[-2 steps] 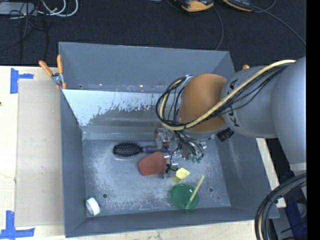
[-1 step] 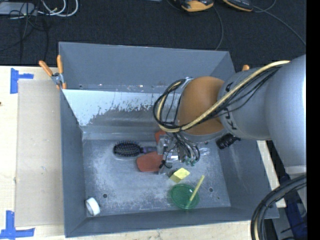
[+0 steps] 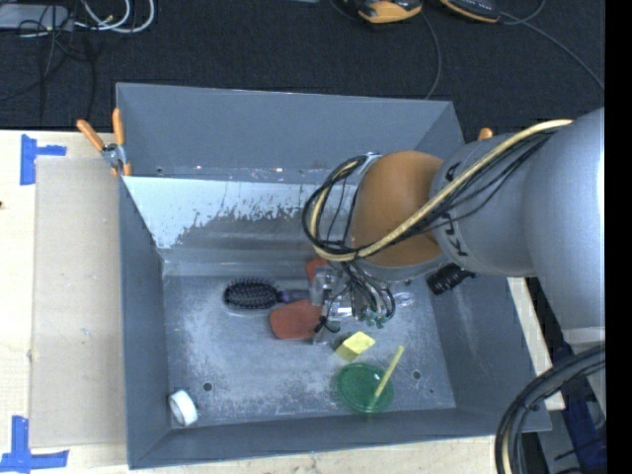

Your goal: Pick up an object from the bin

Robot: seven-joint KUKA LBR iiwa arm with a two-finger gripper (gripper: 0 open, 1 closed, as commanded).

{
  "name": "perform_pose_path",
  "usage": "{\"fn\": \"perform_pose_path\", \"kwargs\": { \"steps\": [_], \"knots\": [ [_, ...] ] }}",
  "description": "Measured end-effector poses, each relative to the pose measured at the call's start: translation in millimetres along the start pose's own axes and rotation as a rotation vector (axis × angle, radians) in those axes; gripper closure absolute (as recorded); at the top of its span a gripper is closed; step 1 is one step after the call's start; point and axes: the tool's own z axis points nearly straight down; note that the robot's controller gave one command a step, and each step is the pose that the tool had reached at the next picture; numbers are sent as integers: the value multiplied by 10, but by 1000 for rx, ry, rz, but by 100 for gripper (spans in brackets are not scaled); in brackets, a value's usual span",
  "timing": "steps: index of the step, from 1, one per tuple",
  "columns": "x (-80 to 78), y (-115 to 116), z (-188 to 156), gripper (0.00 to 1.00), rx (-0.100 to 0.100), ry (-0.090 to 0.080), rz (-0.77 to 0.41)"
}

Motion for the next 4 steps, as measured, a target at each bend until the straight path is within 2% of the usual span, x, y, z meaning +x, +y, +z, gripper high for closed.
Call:
{"fn": "perform_pose_path", "kwargs": {
  "steps": [2,3,4],
  "knots": [
    [19,1,-73,100,1,9,-1],
    [12,2,-128,100,0,4,0],
    [35,-5,-254,100,2,14,1]
  ]
}}
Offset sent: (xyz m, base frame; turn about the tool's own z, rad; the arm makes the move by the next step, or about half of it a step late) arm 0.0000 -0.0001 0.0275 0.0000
